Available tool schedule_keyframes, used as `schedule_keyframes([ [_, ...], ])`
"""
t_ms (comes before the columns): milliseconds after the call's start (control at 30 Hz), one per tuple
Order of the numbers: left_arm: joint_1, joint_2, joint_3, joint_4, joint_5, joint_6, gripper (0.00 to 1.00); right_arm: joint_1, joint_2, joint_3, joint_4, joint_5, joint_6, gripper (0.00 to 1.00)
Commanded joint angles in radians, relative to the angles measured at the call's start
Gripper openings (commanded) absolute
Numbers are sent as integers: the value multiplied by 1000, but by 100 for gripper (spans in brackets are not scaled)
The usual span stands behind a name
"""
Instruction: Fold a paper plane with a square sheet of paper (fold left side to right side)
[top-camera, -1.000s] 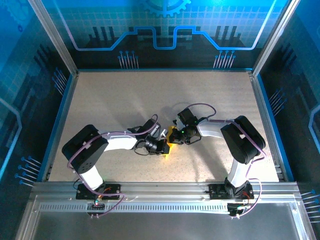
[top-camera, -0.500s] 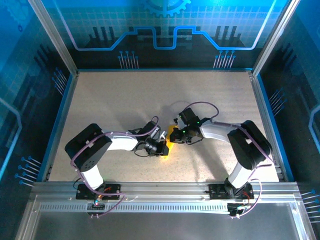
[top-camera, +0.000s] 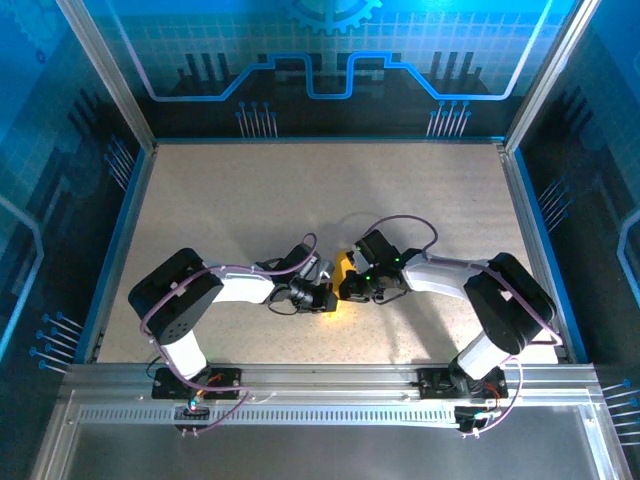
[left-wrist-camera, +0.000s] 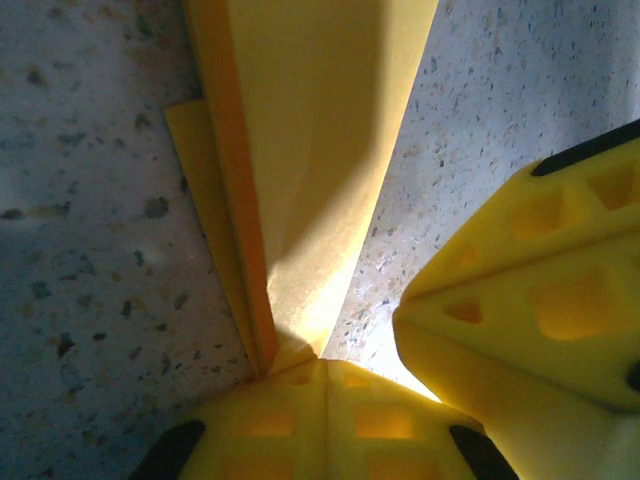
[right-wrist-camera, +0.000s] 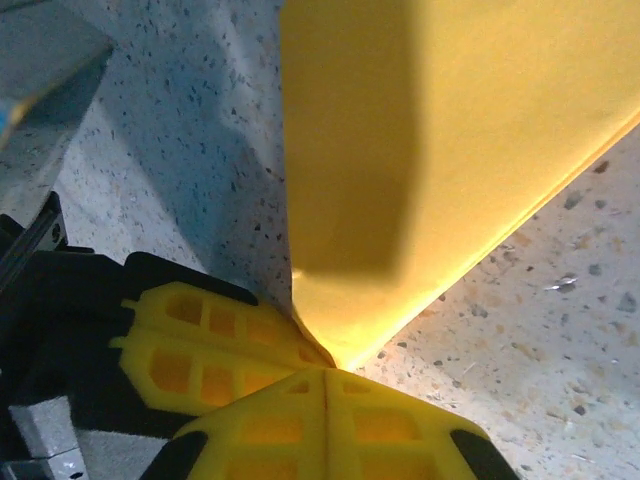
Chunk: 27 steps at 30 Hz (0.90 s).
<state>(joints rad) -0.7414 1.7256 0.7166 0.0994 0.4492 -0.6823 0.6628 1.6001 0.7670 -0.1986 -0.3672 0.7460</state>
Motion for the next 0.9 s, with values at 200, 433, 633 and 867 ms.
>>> schedule_keyframes([
  [200,-17,17,-42,-78,-60,-12,0,27,65,-2,41,1,29,6],
  [433,-19,17,-43,-74,-61,-16,0,27,89,5,30,37,23,6],
  [633,-21,15,-46,-69,-61,-19,0,27,95,32,-42,81,-6,5],
  [867,-23,8,-46,-69,-60,-21,0,-5,17,32,-41,47,-20,6],
])
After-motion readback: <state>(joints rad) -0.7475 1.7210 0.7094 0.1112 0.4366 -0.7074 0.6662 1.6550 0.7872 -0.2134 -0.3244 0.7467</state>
